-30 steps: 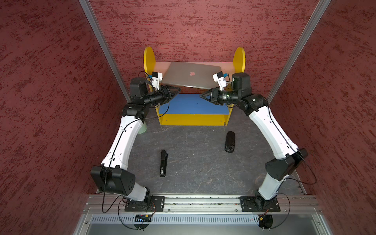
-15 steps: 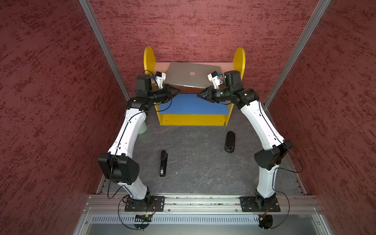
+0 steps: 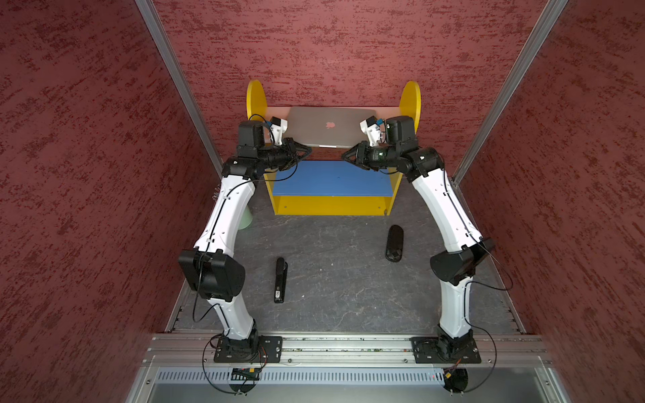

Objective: Close the laptop lid and set it aside
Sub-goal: Place the laptop on the shelf.

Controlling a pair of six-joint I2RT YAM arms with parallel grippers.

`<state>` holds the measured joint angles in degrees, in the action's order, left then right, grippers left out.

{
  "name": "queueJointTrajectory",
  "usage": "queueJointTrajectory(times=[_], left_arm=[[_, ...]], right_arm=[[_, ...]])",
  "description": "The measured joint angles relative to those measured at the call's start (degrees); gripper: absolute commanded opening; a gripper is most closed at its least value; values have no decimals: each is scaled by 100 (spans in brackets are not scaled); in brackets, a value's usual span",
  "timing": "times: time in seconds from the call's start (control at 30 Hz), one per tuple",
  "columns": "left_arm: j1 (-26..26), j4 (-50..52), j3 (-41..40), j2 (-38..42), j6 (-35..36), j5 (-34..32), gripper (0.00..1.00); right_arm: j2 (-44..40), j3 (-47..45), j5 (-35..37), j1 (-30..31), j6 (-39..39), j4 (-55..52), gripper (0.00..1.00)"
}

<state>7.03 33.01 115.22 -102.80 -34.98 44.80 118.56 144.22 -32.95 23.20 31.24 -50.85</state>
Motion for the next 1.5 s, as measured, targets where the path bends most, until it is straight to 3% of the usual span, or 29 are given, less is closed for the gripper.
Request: queueJointTrajectory(times=[0.37,1.5], left_arm=[[7,501,841,-426,131,-17,13],[-11,1029,1825,-1058,232,-190,14]], right_arm=[[155,208,15,-247,127,37,23],[511,542,-127,-612,647,348,24]])
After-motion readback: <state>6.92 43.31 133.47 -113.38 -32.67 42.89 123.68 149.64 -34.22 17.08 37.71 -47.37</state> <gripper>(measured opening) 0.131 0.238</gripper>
